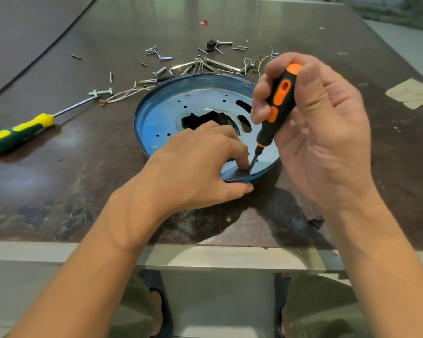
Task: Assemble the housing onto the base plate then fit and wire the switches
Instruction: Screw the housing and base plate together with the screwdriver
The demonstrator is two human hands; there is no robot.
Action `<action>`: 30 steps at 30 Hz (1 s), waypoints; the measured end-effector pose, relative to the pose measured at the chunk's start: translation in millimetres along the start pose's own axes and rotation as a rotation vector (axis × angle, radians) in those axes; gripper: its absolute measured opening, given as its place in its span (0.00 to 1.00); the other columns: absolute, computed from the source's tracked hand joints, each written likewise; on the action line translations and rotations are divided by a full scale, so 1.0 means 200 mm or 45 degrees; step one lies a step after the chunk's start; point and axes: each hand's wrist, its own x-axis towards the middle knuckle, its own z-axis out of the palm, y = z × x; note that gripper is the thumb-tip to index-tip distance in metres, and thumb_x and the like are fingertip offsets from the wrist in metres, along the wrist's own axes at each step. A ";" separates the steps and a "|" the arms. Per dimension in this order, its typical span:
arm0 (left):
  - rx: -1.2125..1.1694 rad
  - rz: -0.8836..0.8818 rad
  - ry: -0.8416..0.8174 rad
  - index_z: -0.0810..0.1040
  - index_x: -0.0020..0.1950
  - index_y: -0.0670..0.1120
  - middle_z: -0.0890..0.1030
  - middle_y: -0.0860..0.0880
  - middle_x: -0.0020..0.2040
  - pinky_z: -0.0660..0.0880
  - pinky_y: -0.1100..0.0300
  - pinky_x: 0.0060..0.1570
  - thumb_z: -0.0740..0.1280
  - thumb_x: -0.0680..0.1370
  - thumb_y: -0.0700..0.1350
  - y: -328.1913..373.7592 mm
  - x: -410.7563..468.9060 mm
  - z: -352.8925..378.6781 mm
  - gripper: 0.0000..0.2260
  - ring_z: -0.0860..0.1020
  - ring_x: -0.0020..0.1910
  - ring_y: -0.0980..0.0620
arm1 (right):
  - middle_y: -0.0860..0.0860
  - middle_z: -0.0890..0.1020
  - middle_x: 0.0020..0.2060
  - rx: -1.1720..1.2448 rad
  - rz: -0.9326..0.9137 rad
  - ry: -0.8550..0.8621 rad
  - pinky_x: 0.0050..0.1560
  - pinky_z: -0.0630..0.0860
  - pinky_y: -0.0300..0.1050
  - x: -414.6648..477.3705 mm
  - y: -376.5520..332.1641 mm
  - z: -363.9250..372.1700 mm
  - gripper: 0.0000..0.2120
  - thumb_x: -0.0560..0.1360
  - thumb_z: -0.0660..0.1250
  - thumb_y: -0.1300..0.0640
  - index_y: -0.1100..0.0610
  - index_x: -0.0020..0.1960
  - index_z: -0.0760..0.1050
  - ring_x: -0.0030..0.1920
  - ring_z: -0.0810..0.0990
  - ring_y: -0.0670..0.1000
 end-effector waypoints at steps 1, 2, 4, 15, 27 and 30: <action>0.002 -0.001 0.001 0.79 0.49 0.61 0.77 0.61 0.56 0.75 0.53 0.48 0.67 0.72 0.66 0.00 0.00 0.00 0.13 0.72 0.58 0.57 | 0.54 0.80 0.42 -0.018 -0.011 0.020 0.47 0.76 0.45 0.00 0.00 0.00 0.13 0.84 0.51 0.62 0.65 0.54 0.74 0.43 0.77 0.53; 0.003 -0.003 0.003 0.79 0.50 0.61 0.77 0.61 0.56 0.75 0.53 0.48 0.67 0.72 0.66 0.00 0.00 0.00 0.13 0.72 0.58 0.58 | 0.55 0.81 0.41 -0.020 -0.025 0.043 0.48 0.77 0.46 0.00 0.00 0.01 0.11 0.84 0.53 0.63 0.65 0.54 0.74 0.43 0.79 0.53; 0.009 -0.004 0.003 0.79 0.50 0.61 0.77 0.61 0.56 0.75 0.53 0.48 0.67 0.72 0.67 0.00 0.00 0.00 0.14 0.72 0.58 0.58 | 0.54 0.82 0.39 -0.012 -0.068 0.089 0.51 0.79 0.51 -0.01 0.01 0.01 0.06 0.82 0.57 0.65 0.64 0.53 0.72 0.43 0.82 0.56; 0.008 -0.009 -0.007 0.79 0.50 0.60 0.76 0.61 0.56 0.74 0.55 0.47 0.67 0.71 0.66 0.00 0.00 0.00 0.13 0.71 0.57 0.58 | 0.56 0.76 0.40 0.091 0.009 0.068 0.43 0.70 0.49 0.02 0.02 -0.02 0.14 0.85 0.48 0.58 0.63 0.60 0.69 0.36 0.72 0.53; 0.010 -0.011 -0.001 0.79 0.50 0.61 0.76 0.62 0.56 0.73 0.56 0.48 0.67 0.71 0.66 0.00 -0.01 0.00 0.13 0.71 0.57 0.59 | 0.51 0.80 0.35 -0.064 -0.095 0.162 0.40 0.75 0.51 0.00 0.04 0.01 0.08 0.76 0.69 0.63 0.57 0.49 0.70 0.31 0.78 0.51; 0.011 -0.011 -0.005 0.79 0.50 0.61 0.76 0.62 0.56 0.74 0.55 0.48 0.67 0.71 0.66 0.01 0.00 0.00 0.13 0.71 0.57 0.59 | 0.53 0.73 0.32 -0.086 -0.109 0.152 0.37 0.72 0.49 0.00 0.03 0.01 0.09 0.76 0.69 0.61 0.55 0.47 0.67 0.28 0.73 0.49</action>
